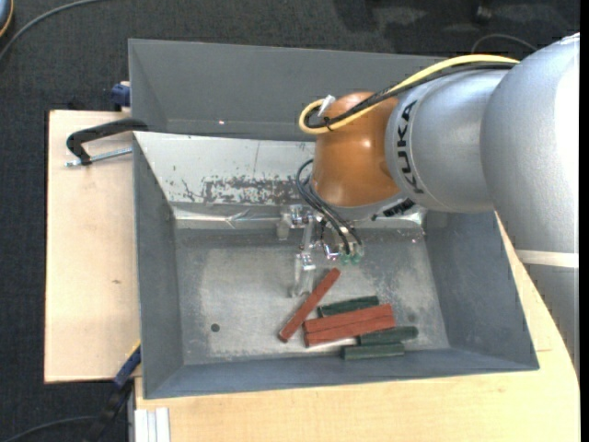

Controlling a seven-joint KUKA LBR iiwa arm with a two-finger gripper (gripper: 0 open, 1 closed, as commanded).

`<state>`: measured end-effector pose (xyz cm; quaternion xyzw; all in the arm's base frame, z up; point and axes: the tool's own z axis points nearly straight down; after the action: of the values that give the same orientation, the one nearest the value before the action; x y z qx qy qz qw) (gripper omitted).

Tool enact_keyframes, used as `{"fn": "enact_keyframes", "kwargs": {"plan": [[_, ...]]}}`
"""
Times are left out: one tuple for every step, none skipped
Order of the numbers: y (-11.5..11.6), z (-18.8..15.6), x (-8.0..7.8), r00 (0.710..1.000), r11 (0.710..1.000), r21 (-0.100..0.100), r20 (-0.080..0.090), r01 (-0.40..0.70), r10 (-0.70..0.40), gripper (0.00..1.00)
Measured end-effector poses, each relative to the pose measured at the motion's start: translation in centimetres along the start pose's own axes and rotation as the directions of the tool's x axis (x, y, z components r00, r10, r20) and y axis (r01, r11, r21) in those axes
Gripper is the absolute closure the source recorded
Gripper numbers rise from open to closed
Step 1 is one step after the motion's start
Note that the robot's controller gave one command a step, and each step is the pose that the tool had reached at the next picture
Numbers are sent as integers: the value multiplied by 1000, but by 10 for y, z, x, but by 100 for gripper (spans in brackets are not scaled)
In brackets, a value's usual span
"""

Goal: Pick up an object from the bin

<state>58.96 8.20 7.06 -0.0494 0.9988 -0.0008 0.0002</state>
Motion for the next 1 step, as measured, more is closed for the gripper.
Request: {"fn": "enact_keyframes", "kwargs": {"plan": [[-34, -80, -3, 968, 968, 2, 11, 250, -250, 0]]}}
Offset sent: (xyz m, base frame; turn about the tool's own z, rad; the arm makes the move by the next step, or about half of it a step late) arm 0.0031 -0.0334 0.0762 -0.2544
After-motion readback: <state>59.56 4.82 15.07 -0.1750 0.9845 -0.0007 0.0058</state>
